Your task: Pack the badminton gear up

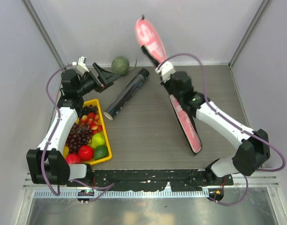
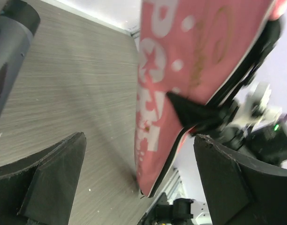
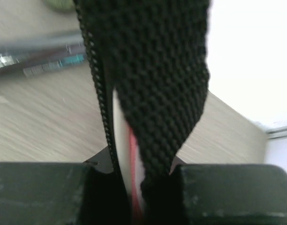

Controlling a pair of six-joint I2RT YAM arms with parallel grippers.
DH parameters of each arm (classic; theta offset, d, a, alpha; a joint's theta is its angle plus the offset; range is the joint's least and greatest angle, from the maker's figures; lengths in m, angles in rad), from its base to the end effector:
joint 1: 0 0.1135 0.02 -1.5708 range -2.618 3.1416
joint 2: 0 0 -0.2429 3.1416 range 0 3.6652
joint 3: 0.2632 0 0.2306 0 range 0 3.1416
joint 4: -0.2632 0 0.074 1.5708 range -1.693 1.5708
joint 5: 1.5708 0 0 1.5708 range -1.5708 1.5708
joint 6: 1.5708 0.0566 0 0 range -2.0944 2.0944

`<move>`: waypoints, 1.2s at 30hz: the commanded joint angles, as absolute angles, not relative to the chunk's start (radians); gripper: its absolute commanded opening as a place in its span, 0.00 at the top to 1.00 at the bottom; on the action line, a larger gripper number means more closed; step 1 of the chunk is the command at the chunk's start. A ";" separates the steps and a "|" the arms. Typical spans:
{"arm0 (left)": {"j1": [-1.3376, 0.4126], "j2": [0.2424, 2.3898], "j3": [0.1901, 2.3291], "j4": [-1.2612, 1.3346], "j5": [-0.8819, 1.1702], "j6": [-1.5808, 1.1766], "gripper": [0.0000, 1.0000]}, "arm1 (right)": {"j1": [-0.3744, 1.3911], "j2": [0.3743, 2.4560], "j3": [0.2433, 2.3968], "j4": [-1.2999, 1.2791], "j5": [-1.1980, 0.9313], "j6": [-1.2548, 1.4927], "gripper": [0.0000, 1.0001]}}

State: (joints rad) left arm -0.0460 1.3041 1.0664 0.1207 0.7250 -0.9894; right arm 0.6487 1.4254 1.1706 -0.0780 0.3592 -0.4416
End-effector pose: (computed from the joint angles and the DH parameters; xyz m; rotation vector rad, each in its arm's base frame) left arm 0.3000 -0.0514 0.3401 -0.2710 1.8378 -1.3549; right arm 0.2793 0.1868 0.3143 -0.7632 1.7252 -0.2001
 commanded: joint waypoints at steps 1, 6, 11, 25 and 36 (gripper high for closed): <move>-0.049 1.189 1.129 -0.053 0.649 -0.809 0.01 | 0.416 1.371 1.363 -0.147 -0.024 -0.036 0.95; -0.066 1.082 1.082 -0.153 0.572 -0.694 0.00 | 0.233 1.430 1.324 -0.005 -0.443 0.416 0.94; -0.094 1.003 1.002 -0.225 0.601 -0.574 0.00 | 0.170 1.537 1.095 0.363 -0.643 0.738 0.94; -0.189 0.868 0.816 -0.281 0.611 -0.427 0.00 | 0.146 1.772 0.937 0.557 -0.534 0.833 0.69; -0.199 0.854 0.834 -0.333 0.566 -0.373 0.01 | 0.083 1.663 0.922 0.264 -0.422 0.702 0.22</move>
State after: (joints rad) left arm -0.1967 0.8749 0.8036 -0.3218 0.5831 -0.4129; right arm 0.0982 1.7821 0.8700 0.4221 -0.4988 0.8101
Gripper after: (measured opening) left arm 0.994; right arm 0.743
